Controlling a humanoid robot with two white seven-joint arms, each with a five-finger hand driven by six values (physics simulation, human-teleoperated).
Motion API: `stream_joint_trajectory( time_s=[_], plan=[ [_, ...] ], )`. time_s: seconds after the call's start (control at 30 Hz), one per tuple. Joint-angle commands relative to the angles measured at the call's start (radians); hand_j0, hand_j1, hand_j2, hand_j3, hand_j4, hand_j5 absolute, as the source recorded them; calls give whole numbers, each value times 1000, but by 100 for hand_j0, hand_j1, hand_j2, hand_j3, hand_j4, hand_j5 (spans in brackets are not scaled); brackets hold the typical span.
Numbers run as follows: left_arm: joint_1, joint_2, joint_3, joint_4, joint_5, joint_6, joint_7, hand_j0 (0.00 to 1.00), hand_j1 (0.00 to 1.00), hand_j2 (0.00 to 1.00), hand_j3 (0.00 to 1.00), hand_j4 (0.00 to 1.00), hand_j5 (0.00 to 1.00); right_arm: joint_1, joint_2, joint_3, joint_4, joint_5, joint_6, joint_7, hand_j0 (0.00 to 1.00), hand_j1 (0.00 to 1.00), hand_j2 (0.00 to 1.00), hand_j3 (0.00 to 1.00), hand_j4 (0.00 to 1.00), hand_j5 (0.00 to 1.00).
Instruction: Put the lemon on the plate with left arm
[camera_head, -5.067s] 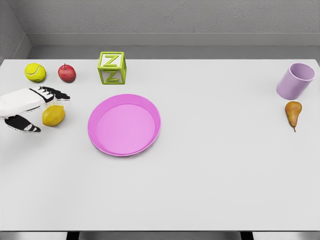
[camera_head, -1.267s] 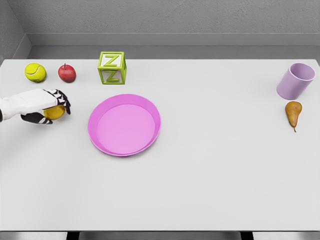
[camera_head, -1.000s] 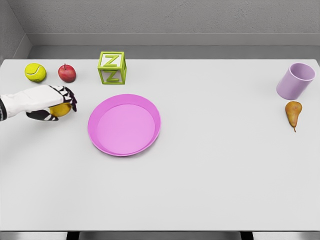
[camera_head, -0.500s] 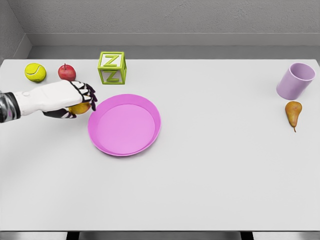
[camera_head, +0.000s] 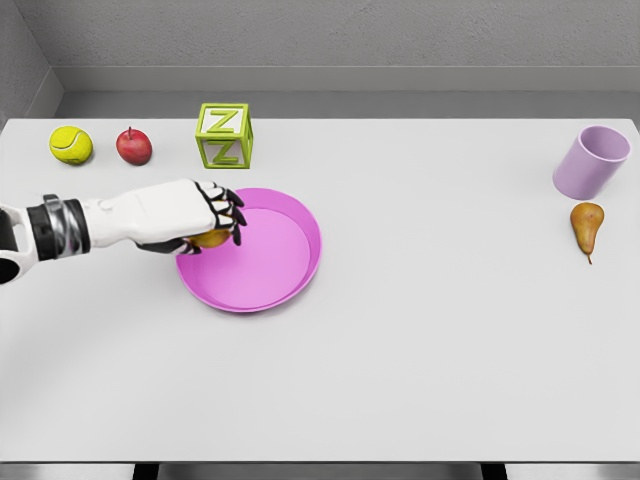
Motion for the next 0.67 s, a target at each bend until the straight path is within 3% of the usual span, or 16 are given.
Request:
stream_joint_trajectory(
  time_s=[0.0,0.03,0.07,0.23,0.27,0.33,0.4,0.53,0.57,0.63],
  plan=[
    [0,-8,-8,-5,4,3,2,61,61,61,61,61,61,0,0,0,0,0,0,0,100,100,100,100,100,100],
    [0,-11,-8,-3,9,3,3,88,88,88,88,88,88,0,0,0,0,-1,0,0,100,100,100,100,100,100],
    [-3,-13,-7,-3,9,3,5,100,100,100,100,100,100,0,0,0,0,-1,0,0,100,100,100,100,100,100],
    [-8,-2,5,0,12,3,5,100,100,100,100,100,100,0,0,0,0,-1,0,0,100,100,100,100,100,100],
    [-21,8,22,7,15,3,6,100,100,100,100,100,100,0,0,0,0,-1,0,0,100,100,100,100,100,100],
    [-11,62,125,35,30,3,8,100,100,100,100,100,100,0,0,0,0,-1,0,0,100,100,100,100,100,100],
    [-6,94,150,69,72,3,8,100,100,100,100,100,100,0,0,0,0,-1,0,0,100,100,100,100,100,100],
    [9,123,188,322,179,3,11,100,100,100,100,100,100,0,0,0,0,-1,0,0,100,100,100,100,100,100],
    [9,122,188,363,182,3,11,100,100,100,100,100,100,0,0,0,0,-1,0,0,100,100,100,100,100,100],
    [9,123,188,366,181,3,11,100,100,100,100,100,100,0,0,0,0,0,0,0,100,100,100,100,100,100]
  ],
)
